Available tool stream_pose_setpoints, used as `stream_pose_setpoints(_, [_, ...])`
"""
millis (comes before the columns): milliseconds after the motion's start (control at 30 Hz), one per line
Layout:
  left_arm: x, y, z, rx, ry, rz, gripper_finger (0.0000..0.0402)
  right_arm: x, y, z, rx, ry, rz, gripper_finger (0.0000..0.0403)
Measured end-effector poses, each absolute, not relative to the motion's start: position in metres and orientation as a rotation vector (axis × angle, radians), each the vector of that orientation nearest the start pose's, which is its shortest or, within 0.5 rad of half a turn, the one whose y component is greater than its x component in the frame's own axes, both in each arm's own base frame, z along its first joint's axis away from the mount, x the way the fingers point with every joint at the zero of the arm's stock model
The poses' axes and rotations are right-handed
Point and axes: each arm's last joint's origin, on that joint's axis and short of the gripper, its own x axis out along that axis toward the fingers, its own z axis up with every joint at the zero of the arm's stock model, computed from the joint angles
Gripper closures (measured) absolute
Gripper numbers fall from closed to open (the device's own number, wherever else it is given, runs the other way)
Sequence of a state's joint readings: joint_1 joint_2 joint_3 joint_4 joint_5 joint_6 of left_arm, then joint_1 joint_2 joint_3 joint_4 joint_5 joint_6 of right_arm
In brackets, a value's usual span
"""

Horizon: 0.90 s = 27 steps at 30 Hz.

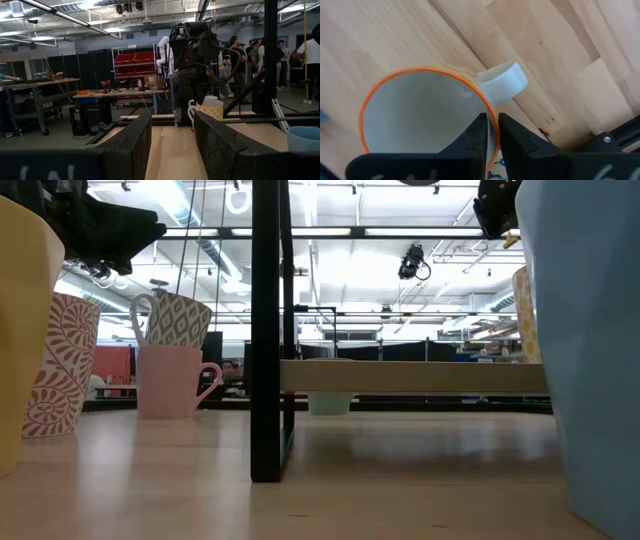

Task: Place coffee mugs
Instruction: Put the yellow patterned mug on the shelf, then put the blue mug on the shelf

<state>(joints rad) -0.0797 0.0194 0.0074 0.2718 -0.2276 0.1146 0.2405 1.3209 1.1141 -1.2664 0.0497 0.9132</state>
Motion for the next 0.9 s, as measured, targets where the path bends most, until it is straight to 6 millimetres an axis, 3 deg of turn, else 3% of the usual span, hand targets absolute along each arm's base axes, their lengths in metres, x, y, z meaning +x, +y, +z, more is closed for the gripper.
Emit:
stream_pose_setpoints(233, [0.0947,-0.0010,0.1903,0.074,-0.248,0.162,0.0246,0.2105,0.0500,0.2715,0.528,1.394,-0.512,0.0325])
stream_pose_setpoints(900, [0.0947,-0.0010,0.1902,0.074,-0.248,0.162,0.0246,0.2105,0.0500,0.2715,0.528,1.394,-0.512,0.0204])
